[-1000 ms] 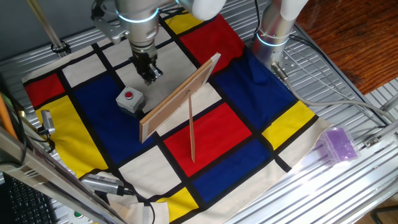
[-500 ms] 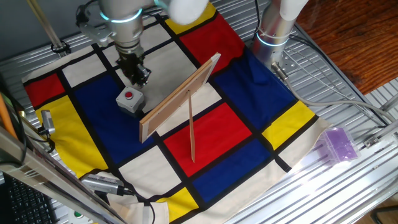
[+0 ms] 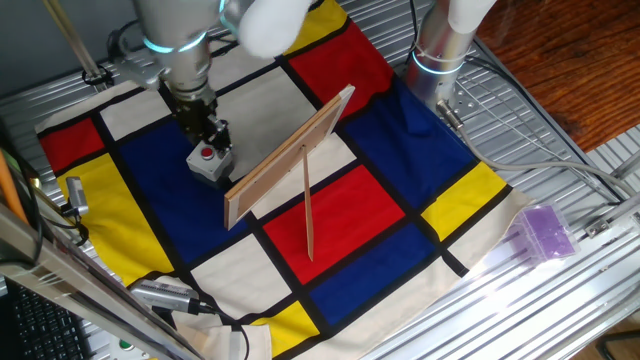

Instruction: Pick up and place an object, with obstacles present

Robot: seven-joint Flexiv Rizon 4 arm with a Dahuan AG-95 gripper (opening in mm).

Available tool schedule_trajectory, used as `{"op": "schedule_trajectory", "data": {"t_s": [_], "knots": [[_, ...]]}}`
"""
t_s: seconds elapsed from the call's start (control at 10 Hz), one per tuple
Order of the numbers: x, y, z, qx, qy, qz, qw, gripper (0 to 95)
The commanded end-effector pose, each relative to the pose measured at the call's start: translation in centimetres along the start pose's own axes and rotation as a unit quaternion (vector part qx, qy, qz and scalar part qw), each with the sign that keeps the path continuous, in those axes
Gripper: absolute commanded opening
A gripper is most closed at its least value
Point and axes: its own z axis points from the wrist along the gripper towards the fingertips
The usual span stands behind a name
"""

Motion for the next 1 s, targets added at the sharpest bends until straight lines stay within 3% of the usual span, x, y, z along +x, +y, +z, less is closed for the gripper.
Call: {"op": "schedule_trajectory", "data": {"t_s": [0.1,1.0], "knots": [[0.5,-0.4,0.2,0.002,0.0,-0.005,1.0,95.0],[0.7,0.0,3.2,0.008,-0.001,-0.003,1.0,95.0]]}}
